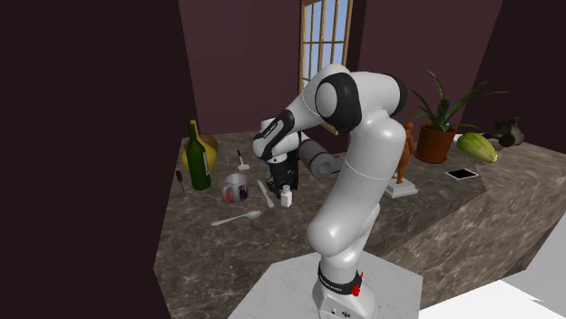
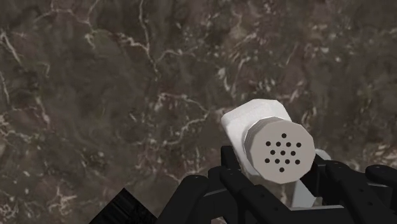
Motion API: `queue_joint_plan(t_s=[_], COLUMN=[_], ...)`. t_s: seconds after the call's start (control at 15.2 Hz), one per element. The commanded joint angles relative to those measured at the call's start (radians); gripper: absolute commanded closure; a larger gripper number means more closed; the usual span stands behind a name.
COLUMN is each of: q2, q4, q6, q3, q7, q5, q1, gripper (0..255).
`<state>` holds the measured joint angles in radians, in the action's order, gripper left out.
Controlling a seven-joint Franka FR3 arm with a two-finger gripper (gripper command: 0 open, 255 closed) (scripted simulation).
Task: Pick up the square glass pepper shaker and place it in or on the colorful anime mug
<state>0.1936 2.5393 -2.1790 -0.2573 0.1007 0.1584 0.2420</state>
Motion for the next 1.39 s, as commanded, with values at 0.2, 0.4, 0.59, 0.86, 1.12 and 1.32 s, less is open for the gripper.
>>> queue_joint_plan(t_s=[0.2,0.4,0.59,0.86,1.12,1.32], q2=[0.000,0.000,0.029,0.065,0.096,0.116], q4=[0.000,0.000,-0.017,-0.043,-0.072,-0.096], q6=[0.000,0.000,0.046,0.107,0.167,0.212], q3=[0.000,0.000,0.003,0.008,0.013,0.017], q7=[0.000,0.000,-0.001,-0.001,0.000,0.001], q5=[0.000,0.000,0.002,0.004,0.004,0.004], q1=[0.000,0.000,0.001,0.001,0.001,0.000], gripper=[255,255,255,255,255,255])
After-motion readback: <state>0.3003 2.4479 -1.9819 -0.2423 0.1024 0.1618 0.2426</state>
